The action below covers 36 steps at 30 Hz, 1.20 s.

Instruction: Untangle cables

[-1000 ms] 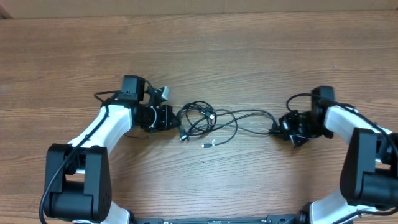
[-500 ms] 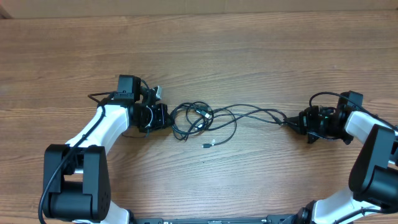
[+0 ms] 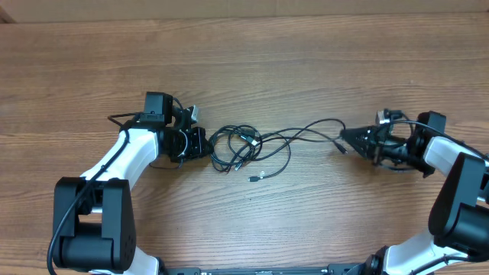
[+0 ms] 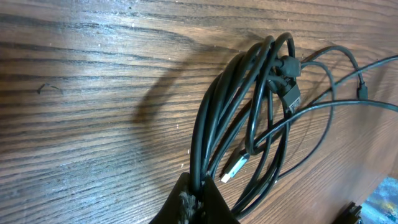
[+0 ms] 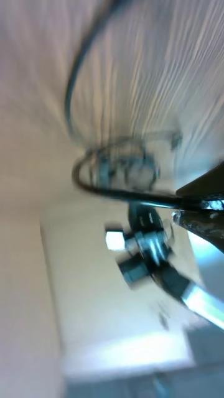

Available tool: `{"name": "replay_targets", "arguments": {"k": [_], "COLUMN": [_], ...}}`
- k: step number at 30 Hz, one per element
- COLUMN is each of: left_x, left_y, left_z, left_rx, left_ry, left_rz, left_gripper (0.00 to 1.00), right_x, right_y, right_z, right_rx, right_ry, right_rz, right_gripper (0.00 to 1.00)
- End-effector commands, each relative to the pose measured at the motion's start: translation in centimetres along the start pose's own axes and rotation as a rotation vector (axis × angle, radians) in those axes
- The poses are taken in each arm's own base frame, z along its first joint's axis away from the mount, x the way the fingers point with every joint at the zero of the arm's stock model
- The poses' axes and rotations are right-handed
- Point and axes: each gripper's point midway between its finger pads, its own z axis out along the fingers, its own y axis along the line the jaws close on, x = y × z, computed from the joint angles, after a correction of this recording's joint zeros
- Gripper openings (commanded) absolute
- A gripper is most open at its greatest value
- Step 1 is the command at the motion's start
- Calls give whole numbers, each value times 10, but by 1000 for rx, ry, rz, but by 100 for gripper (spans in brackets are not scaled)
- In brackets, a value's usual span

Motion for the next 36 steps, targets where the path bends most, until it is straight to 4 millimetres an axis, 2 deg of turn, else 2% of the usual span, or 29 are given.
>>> {"name": "replay_targets", "arguments": {"k": [1, 4, 6, 8, 11, 14, 15, 17, 19, 23, 27, 30, 31, 33, 34, 36], "left_x": [-6, -6, -6, -6, -6, -6, -6, -6, -6, -6, -6, -6, -6, -6, -6, -6], "left_y": [2, 2, 2, 2, 2, 2, 2, 2, 2, 2, 2, 2, 2, 2, 2, 2], "left_z": [-1, -1, -1, -1, -1, -1, -1, -1, -1, -1, -1, -1, -1, -1, -1, -1], "left_rx": [-12, -11, -11, -11, -11, -11, -11, -11, -11, -11, -11, -11, -11, -11, -11, -11], "left_ry": [-12, -13, -13, -13, -13, -14, -14, -13, -13, -14, -14, -14, -14, -14, -14, -13], "left_rz": [-12, -11, -11, -11, -10, -11, -11, -10, -10, -11, -11, -11, -11, -12, -12, -12], "left_gripper": [4, 4, 4, 4, 4, 4, 4, 4, 4, 4, 4, 4, 5, 4, 4, 7], "right_x": [-1, -13, -23, -40, -55, -46, -40, -29, -21, -18, -23, -18, -15, -6, 0, 12], "right_y": [36, 44, 41, 20, -25, -80, -91, -105, -110, -98, -60, -37, -33, -26, -24, -22], "right_z": [-5, -7, -8, -9, -16, -36, -41, -47, -49, -51, -47, -39, -34, -16, -5, 17], "right_rx": [-193, -191, -155, -34, 192, 486, 554, 659, 699, 711, 729, 793, 816, 834, 837, 845], "right_ry": [54, 53, 24, -68, -209, -311, -317, -294, -264, -233, -185, -137, -119, -69, -37, 23], "right_rz": [56, 47, 37, 104, 220, 377, 403, 379, 356, 366, 269, 204, 186, 140, 117, 68], "right_gripper": [4, 4, 4, 4, 4, 4, 4, 4, 4, 13, 24, 33, 36, 50, 54, 54]}}
